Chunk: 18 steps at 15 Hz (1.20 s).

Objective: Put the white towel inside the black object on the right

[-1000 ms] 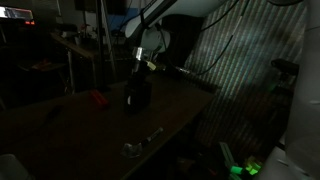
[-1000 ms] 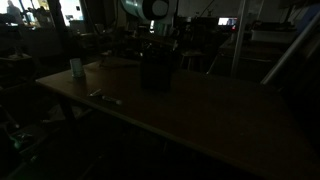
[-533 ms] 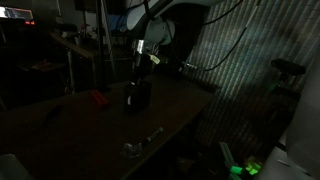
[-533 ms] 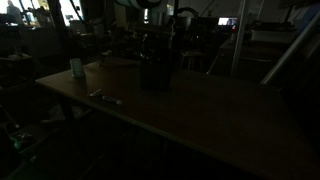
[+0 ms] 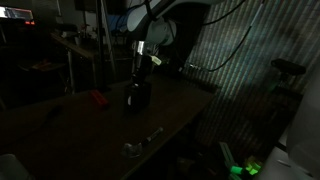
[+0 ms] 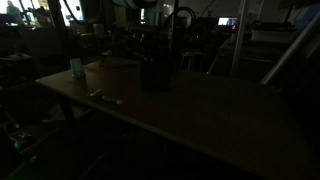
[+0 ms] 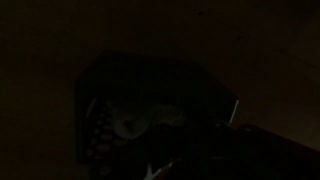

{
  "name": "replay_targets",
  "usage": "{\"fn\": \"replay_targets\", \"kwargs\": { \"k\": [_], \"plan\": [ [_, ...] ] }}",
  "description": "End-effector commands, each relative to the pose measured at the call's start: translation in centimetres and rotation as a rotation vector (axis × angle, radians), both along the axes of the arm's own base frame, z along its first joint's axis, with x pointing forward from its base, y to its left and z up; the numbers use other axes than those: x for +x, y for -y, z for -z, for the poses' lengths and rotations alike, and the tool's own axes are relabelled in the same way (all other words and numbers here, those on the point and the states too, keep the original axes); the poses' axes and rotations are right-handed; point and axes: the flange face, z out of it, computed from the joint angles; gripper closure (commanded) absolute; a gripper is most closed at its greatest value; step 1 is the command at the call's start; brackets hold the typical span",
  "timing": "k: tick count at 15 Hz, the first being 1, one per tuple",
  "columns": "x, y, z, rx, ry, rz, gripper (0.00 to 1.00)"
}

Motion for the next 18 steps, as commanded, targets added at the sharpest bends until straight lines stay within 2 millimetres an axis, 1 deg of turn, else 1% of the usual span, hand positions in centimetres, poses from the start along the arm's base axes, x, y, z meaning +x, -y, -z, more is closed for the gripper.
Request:
{"fn": "replay_targets", "kwargs": {
  "k": [1,4,9,15,18],
  "plan": [
    [-0.5,-0.4,-0.8,-0.026,0.020,-0.003,0.99],
    [-0.5,-0.6,-0.5,-0.029,0.018,-0.008,0.99],
    [0.0,-0.2,0.3,-0.032,0.017,0.001,0.99],
    [0.5,-0.2,2.4,-0.013,-0.014,0.008,0.99],
    [1.2,-0.1,3.3,-0.006,-0.034,0.005,0.99]
  ]
}}
